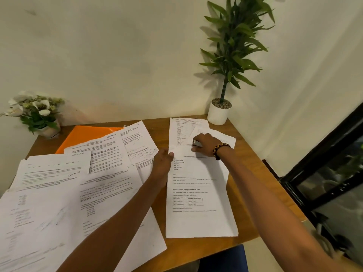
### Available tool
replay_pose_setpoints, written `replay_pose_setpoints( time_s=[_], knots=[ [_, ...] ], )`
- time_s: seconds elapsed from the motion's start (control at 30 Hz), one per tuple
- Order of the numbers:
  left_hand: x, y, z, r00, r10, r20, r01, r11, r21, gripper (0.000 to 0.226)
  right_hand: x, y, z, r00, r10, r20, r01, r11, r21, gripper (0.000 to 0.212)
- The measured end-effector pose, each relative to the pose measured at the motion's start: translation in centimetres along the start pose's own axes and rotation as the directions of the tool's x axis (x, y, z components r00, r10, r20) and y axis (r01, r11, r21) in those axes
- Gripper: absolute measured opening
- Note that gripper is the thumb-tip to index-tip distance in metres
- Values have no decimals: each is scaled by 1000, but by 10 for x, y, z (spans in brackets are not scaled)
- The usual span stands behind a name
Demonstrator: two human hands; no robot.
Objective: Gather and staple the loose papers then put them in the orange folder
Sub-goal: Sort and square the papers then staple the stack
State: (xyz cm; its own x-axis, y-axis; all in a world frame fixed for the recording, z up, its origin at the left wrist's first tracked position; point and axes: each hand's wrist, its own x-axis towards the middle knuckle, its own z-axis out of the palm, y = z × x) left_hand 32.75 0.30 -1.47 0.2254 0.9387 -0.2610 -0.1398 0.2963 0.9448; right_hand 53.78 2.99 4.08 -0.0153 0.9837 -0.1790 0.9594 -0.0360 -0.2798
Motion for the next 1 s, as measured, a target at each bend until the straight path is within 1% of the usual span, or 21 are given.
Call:
replay_pose_setpoints(
  time_s=[0.07, 0.13, 0.2, 0.3, 0.43, 0.5, 0.57, 0.67, 0.77, 0.83, 0.87, 0.9, 1.0],
  knots=[
    [0, -4, 11, 1000, 0, -9, 0, 999, -44, 25, -3, 13, -4, 1000, 25, -18, -25, 1000, -11, 13],
    [1, -7, 24, 999, -38, -21, 36, 995, -91, 26, -6, 24, -7, 997, 62, -40, -63, 998, -12, 12],
    [-2, -10, 41, 997, -55, -45, 52, 997, -61, 22, -13, 33, -8, 993, 99, -71, -101, 994, -34, 13],
    [-8, -19, 68, 998, -4, -60, 11, 993, 120, 24, -26, 47, -9, 983, 144, -111, -161, 973, -163, 19],
    [-15, -37, 101, 997, 3, 75, -28, 943, 331, 45, -46, 72, -7, 972, 196, -126, -224, 938, -265, 24],
    [-17, -40, 114, 993, 13, 121, -63, 904, 422, 41, -56, 83, -6, 967, 209, -148, -247, 915, -318, 27],
    [-16, -38, 124, 987, 60, 148, -132, 830, 542, 31, -66, 90, -6, 959, 202, -196, -267, 876, -402, 30],
    [-13, -37, 130, 951, 170, 259, -308, 607, 732, 29, -76, 96, -6, 949, 199, -245, -300, 808, -507, 33],
    [-11, -41, 131, 899, 232, 371, -436, 401, 806, 35, -76, 102, -5, 938, 231, -258, -335, 796, -505, 32],
    [-12, -45, 129, 884, 233, 405, -459, 265, 848, 43, -75, 105, -4, 930, 255, -265, -353, 822, -446, 36],
    [-13, -47, 128, 884, 230, 407, -455, 222, 862, 46, -75, 107, -4, 922, 273, -275, -369, 836, -406, 38],
    [-14, -48, 127, 886, 231, 401, -447, 201, 872, 48, -75, 109, -3, 911, 294, -290, -388, 850, -357, 39],
    [-15, -47, 125, 895, 235, 379, -425, 193, 885, 55, -73, 113, 1, 878, 372, -302, -440, 876, -198, 38]
  ],
)
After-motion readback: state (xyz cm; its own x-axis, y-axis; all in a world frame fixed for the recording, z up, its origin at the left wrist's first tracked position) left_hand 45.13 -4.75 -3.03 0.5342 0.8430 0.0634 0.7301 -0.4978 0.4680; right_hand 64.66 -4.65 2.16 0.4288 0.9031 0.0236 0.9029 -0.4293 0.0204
